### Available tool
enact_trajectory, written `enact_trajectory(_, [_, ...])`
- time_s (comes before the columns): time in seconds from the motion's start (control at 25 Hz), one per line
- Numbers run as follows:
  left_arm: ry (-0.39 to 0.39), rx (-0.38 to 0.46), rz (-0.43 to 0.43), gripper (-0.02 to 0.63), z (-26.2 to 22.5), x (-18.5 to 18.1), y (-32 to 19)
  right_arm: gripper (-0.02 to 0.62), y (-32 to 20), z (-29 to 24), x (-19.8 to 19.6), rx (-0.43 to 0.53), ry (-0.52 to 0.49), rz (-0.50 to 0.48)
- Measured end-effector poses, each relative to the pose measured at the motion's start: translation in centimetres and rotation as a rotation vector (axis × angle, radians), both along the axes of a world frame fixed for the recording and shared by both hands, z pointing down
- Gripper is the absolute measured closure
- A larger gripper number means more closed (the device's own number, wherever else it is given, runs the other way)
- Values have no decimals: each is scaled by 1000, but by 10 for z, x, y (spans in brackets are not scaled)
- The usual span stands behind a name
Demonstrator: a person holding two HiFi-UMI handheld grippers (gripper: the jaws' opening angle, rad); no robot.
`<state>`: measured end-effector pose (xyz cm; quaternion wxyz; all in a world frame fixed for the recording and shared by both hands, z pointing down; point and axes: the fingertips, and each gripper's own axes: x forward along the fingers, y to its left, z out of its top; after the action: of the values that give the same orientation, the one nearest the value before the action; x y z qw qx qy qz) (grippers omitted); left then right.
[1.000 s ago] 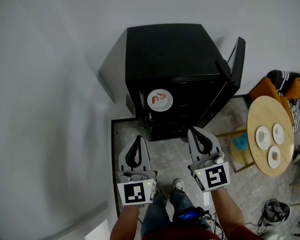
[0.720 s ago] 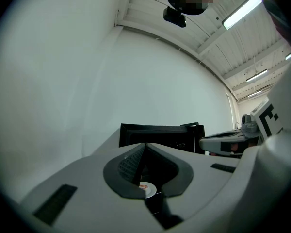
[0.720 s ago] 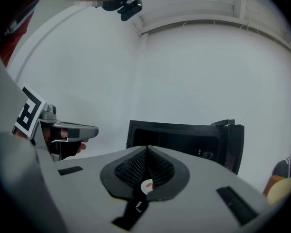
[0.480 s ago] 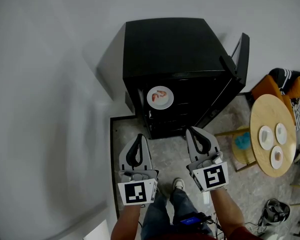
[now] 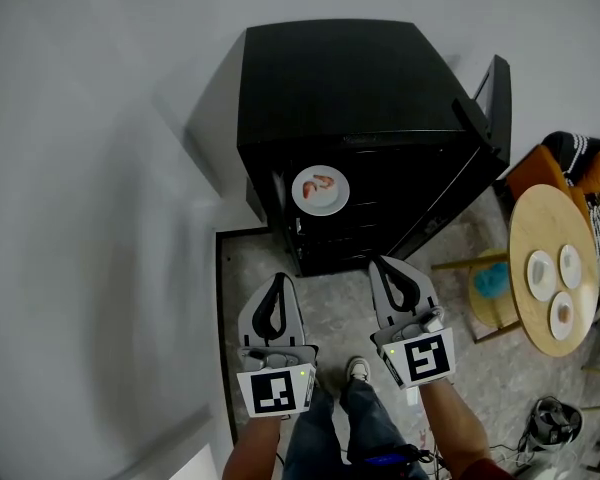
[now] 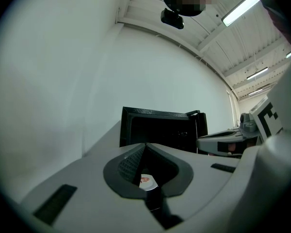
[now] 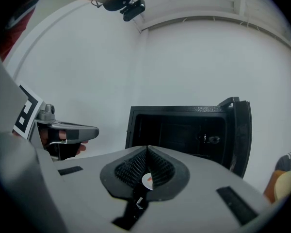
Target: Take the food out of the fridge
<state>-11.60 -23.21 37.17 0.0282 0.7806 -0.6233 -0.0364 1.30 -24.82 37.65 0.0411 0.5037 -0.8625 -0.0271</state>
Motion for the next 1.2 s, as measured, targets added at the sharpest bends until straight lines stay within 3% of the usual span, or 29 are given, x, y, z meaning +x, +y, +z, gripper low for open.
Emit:
enact_trajectory(0.2, [2,-1,7,594,17,2,-2,574,-3,25,0,-41,38,4])
enact_trajectory(0.64, [-3,-4,18,593,50,7,-16,574,-20,45,-13,-10,-25,13])
enact_trajectory(1.2, [-8,-16,-3,594,98,5,-21,574,-25,94,-18,-31,-10,2])
